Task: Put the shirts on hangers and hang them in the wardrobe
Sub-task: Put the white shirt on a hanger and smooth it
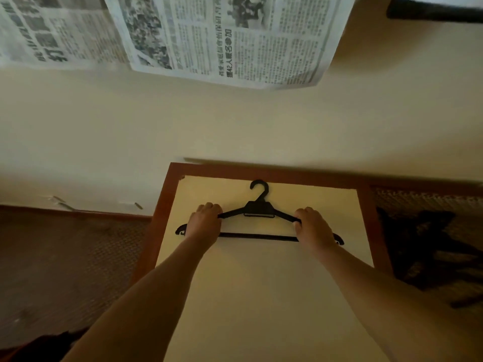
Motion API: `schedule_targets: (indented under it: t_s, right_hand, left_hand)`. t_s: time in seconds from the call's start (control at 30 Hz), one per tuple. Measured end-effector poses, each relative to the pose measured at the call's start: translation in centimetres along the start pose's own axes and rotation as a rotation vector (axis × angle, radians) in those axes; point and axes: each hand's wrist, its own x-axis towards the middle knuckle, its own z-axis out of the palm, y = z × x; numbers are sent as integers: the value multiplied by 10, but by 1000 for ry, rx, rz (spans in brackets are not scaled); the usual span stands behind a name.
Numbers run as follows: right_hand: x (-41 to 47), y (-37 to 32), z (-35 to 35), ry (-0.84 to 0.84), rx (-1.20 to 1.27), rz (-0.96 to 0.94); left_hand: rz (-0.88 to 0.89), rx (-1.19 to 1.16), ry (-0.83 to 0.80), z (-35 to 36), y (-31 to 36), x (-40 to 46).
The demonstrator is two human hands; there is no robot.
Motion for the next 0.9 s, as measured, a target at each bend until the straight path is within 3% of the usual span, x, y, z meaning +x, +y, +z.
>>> schedule_targets:
  t_s: [0.37,0.9]
  right_hand:
    - [19,2,8,93,-16,40]
    - [43,2,6,126,49,23]
  left_hand:
    - [91,6,28,9,-3,32]
    - [65,-98,63,9,-7,54]
